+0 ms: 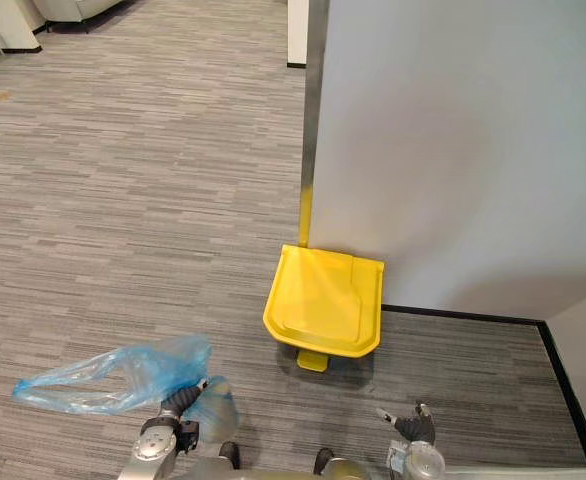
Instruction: Gather rubbish on tea table into small bin, then transfer packed bag to large trash can.
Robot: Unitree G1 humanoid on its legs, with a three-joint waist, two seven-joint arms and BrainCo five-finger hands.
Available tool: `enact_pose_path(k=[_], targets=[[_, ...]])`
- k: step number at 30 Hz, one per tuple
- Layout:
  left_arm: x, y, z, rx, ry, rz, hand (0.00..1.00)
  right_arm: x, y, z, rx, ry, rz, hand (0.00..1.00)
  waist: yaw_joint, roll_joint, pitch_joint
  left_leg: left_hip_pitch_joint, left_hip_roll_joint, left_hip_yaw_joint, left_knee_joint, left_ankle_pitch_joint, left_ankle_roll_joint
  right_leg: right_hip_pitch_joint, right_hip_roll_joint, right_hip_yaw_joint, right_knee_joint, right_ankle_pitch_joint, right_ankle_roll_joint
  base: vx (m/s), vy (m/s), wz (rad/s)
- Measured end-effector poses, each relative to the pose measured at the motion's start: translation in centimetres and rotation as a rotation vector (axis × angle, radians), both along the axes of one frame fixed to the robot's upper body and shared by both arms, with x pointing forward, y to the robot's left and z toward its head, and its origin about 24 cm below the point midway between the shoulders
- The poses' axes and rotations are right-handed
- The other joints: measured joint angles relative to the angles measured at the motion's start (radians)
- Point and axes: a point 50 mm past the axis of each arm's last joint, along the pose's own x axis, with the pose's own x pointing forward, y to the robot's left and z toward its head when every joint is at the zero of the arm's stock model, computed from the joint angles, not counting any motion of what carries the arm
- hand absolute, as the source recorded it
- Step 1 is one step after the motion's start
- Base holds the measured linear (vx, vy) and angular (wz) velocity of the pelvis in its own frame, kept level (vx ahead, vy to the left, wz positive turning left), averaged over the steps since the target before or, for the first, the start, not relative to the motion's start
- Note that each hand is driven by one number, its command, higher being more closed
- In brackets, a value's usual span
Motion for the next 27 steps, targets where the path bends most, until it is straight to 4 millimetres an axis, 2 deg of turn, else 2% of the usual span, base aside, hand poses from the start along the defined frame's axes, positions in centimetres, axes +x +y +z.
enact_pose_path(k=[6,10,14,15,17,18,19,20,21,22,23,24,26,27], targets=[[-0.2,1.5,0.0,0.048,0.015,-0.004,1.0,0.9,0.1,0.3,-0.009,-0.017,0.025,0.0,-0.019,0.003,-0.001,0.032,-0.011,0.013,-0.014,0.005,-0.003,0.012,-0.004,0.024,-0.018,0.015,0.007,0.09,0.023,-0.09],[0.1,1.5,0.2,0.048,0.006,-0.008,1.0,1.3,0.2,0.4,-0.016,-0.024,0.039,0.0,-0.019,0.001,0.0,0.034,-0.015,0.019,-0.017,-0.002,0.0,0.016,-0.004,0.028,-0.032,0.018,0.007,0.09,0.011,-0.04],[0.3,1.5,0.2,0.047,0.001,-0.012,1.0,2.7,0.2,0.9,-0.019,-0.059,0.05,0.0,-0.02,-0.016,0.018,0.026,-0.019,0.032,0.043,-0.052,0.011,0.012,-0.016,0.048,0.002,0.001,0.018,0.05,0.03,-0.11],[0.4,1.4,0.3,0.047,-0.001,-0.014,1.0,3.0,0.2,0.9,-0.02,-0.064,0.052,0.0,-0.02,-0.022,0.027,0.024,-0.024,0.037,0.076,-0.077,0.014,0.01,-0.026,0.05,0.035,-0.022,0.023,0.0,0.069,0.0],[0.5,1.3,0.3,0.046,-0.005,-0.021,1.0,2.9,0.1,0.9,-0.023,-0.062,0.051,0.0,-0.021,-0.05,0.048,0.003,-0.05,0.028,0.178,-0.16,0.031,-0.006,-0.08,0.05,0.159,-0.105,0.063,-0.03,0.093,0.15],[0.5,1.2,0.3,0.046,-0.005,-0.027,1.0,2.5,0.1,0.8,-0.023,-0.053,0.049,0.0,-0.02,-0.055,0.051,0.003,-0.056,0.019,0.196,-0.178,0.033,-0.005,-0.094,0.046,0.185,-0.119,0.077,0.04,0.082,0.33],[0.6,1.1,0.4,0.047,-0.011,-0.039,1.0,2.1,0.0,0.7,-0.021,-0.041,0.045,0.0,-0.022,-0.059,0.058,0.003,-0.059,-0.003,0.223,-0.207,0.038,-0.015,-0.109,0.03,0.255,-0.121,0.096,0.07,0.069,0.37],[0.9,1.0,0.8,0.048,-0.031,-0.041,1.0,1.9,0.3,0.6,-0.013,-0.035,0.043,0.0,-0.022,-0.055,0.073,0.011,-0.05,-0.016,0.242,-0.221,0.049,-0.075,-0.117,0.029,0.41,-0.077,0.143,0.09,0.105,0.36],[1.1,1.1,1.0,0.05,-0.046,-0.043,1.0,1.9,0.4,0.5,-0.009,-0.038,0.042,0.0,-0.022,-0.046,0.085,0.022,-0.038,-0.024,0.256,-0.229,0.056,-0.123,-0.121,0.024,0.509,-0.036,0.155,0.11,0.104,0.28],[1.5,0.8,1.3,0.046,-0.063,-0.051,1.0,1.6,0.9,0.4,0.006,-0.034,0.038,0.0,-0.015,-0.026,0.106,0.034,-0.007,-0.039,0.291,-0.256,0.058,-0.184,-0.098,0.015,0.591,-0.05,0.116,0.17,0.089,0.2],[1.8,1.1,1.5,0.06,-0.07,-0.055,1.0,1.6,1.6,0.2,0.024,-0.035,0.038,0.0,-0.017,-0.022,0.107,0.041,0.025,-0.053,0.319,-0.285,0.053,-0.207,-0.07,-0.007,0.504,-0.074,0.081,0.18,0.034,0.16],[2.1,1.2,1.6,0.067,-0.076,-0.06,1.0,1.6,1.8,0.2,0.03,-0.036,0.037,0.0,-0.016,-0.027,0.109,0.049,0.033,-0.056,0.324,-0.295,0.05,-0.22,-0.065,-0.025,0.453,-0.07,0.078,0.19,-0.008,0.16],[3.7,1.3,2.5,0.076,-0.119,-0.072,1.0,1.4,1.7,0.2,0.026,-0.037,0.031,0.0,-0.023,-0.052,0.122,0.062,0.039,-0.067,0.354,-0.33,0.041,-0.245,-0.047,-0.053,0.175,-0.005,0.082,0.23,-0.096,0.32],[4.1,1.1,2.7,0.072,-0.133,-0.074,1.0,1.2,1.4,0.3,0.02,-0.037,0.026,0.0,-0.021,-0.054,0.125,0.064,0.037,-0.073,0.375,-0.346,0.024,-0.245,-0.044,-0.057,0.133,0.01,0.089,0.28,-0.175,0.51]])
